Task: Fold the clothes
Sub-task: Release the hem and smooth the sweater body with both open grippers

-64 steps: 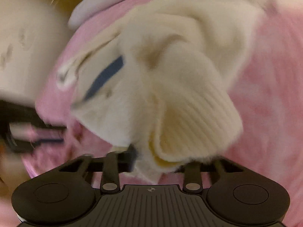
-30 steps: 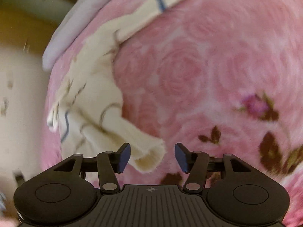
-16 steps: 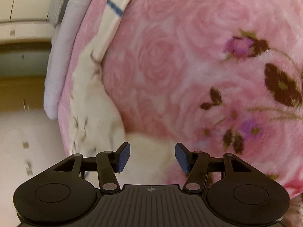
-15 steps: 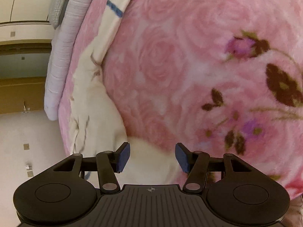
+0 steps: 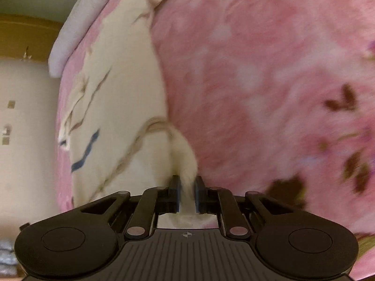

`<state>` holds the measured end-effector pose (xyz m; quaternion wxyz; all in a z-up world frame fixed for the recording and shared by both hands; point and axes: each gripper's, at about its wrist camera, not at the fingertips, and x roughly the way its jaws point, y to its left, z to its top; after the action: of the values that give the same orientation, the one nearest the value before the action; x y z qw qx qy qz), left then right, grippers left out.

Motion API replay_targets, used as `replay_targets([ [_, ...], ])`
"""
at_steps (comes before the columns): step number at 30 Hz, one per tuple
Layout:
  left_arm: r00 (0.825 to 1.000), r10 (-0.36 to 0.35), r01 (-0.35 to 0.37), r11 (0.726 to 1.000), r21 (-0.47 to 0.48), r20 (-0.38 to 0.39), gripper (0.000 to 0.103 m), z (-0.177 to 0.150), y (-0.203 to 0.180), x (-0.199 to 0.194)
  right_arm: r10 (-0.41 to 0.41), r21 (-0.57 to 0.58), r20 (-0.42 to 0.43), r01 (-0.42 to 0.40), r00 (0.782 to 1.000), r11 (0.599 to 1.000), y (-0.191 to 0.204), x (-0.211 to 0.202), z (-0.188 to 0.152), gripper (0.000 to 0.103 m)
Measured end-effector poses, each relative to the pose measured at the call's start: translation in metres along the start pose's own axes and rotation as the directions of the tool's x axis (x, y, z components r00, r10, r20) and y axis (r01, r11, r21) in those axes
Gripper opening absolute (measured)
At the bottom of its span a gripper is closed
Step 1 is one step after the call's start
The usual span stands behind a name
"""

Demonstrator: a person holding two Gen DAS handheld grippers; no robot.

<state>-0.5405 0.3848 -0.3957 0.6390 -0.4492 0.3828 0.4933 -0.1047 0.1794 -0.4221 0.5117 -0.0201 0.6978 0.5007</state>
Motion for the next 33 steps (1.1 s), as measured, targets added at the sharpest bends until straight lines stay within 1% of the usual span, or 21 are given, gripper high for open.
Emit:
replay_targets([
  [1,1.0,-0.017,0.017,1.0,0.001,0.007,0.005,0.006,-0.002,-0.006,0.021,0.0,0.004,-0.021,1.0,1.0,0.005,-0.002,0.004,0.01],
  [2,0.999,-0.034,0.034,0.999,0.001,0.014,0.005,0.012,-0.005,-0.012,0.05,0.02,0.045,-0.051,0.998,0.999,0.01,-0.011,0.014,0.01],
  [4,0.992,-0.089,0.09,0.996,-0.005,0.093,0.005,0.032,-0.009,-0.037,0.129,0.042,0.151,-0.137,0.98,0.99,0.021,-0.037,0.041,0.009],
  [6,0.964,-0.156,0.161,0.987,-0.006,0.217,0.005,0.054,-0.022,-0.072,0.223,-0.036,0.257,-0.221,0.94,0.975,0.046,-0.072,0.076,0.009],
  [8,0.91,-0.218,0.225,0.974,0.022,0.352,0.005,0.068,-0.038,-0.118,0.317,-0.194,0.342,-0.264,0.884,0.945,0.082,-0.115,0.106,0.009],
  [10,0.864,-0.249,0.247,0.967,0.061,0.438,0.005,0.061,-0.048,-0.159,0.411,-0.346,0.392,-0.282,0.823,0.895,0.113,-0.159,0.114,0.009],
  [11,0.857,-0.24,0.235,0.969,0.069,0.456,0.005,0.05,-0.048,-0.175,0.449,-0.411,0.406,-0.28,0.796,0.867,0.125,-0.179,0.115,0.009],
  [12,0.863,-0.226,0.224,0.973,0.058,0.452,0.005,0.037,-0.046,-0.183,0.456,-0.446,0.408,-0.263,0.791,0.855,0.127,-0.191,0.107,0.008],
  [13,0.873,-0.224,0.231,0.972,0.038,0.432,0.005,0.024,-0.041,-0.184,0.455,-0.469,0.408,-0.246,0.792,0.848,0.127,-0.202,0.098,0.008],
  [14,0.891,-0.218,0.234,0.972,0.01,0.398,0.005,0.008,-0.033,-0.18,0.421,-0.451,0.396,-0.227,0.816,0.863,0.114,-0.206,0.086,0.008],
  [15,0.913,-0.188,0.207,0.978,-0.014,0.361,0.005,-0.007,-0.025,-0.173,0.37,-0.403,0.373,-0.21,0.851,0.891,0.096,-0.201,0.072,0.008],
  [16,0.938,-0.145,0.16,0.987,-0.022,0.314,0.005,-0.023,-0.022,-0.161,0.302,-0.338,0.347,-0.182,0.888,0.923,0.074,-0.191,0.056,0.009],
  [18,0.979,-0.036,0.041,0.999,-0.019,0.202,0.006,-0.048,-0.013,-0.121,0.167,-0.232,0.268,-0.105,0.949,0.967,0.031,-0.166,0.029,0.009],
  [20,0.995,0.055,-0.053,0.998,-0.026,0.086,0.006,-0.068,-0.001,-0.08,0.031,-0.137,0.127,-0.013,0.991,0.991,-0.014,-0.127,0.005,0.009],
  [21,0.995,0.089,-0.087,0.996,-0.031,0.043,0.006,-0.077,0.003,-0.069,-0.035,-0.097,0.048,0.04,0.998,0.995,-0.035,-0.106,-0.006,0.009],
  [22,0.993,0.122,-0.122,0.992,-0.035,0.0,0.006,-0.086,0.006,-0.058,-0.099,-0.08,0.005,0.099,0.995,0.992,-0.047,-0.092,-0.015,0.01],
  [24,0.984,0.179,-0.179,0.984,-0.019,-0.005,0.01,-0.1,0.009,-0.063,-0.178,-0.073,-0.066,0.173,0.982,0.982,-0.061,-0.076,-0.028,0.012],
  [25,0.98,0.201,-0.201,0.98,-0.012,0.004,0.013,-0.105,0.009,-0.07,-0.2,-0.082,-0.084,0.194,0.976,0.978,-0.062,-0.074,-0.031,0.02],
  [28,0.967,0.252,-0.252,0.968,-0.006,0.024,0.014,-0.108,0.007,-0.096,-0.24,-0.148,-0.017,0.235,0.971,0.961,-0.048,-0.082,-0.008,0.038],
  [30,0.966,0.252,-0.253,0.967,0.008,0.057,0.016,-0.096,0.006,-0.11,-0.263,-0.19,0.029,0.264,0.964,0.946,-0.039,-0.087,0.008,0.039],
  [33,0.97,0.213,-0.221,0.973,0.062,0.114,0.021,-0.069,-0.005,-0.12,-0.293,-0.249,0.099,0.309,0.951,0.918,-0.025,-0.095,0.031,0.04],
])
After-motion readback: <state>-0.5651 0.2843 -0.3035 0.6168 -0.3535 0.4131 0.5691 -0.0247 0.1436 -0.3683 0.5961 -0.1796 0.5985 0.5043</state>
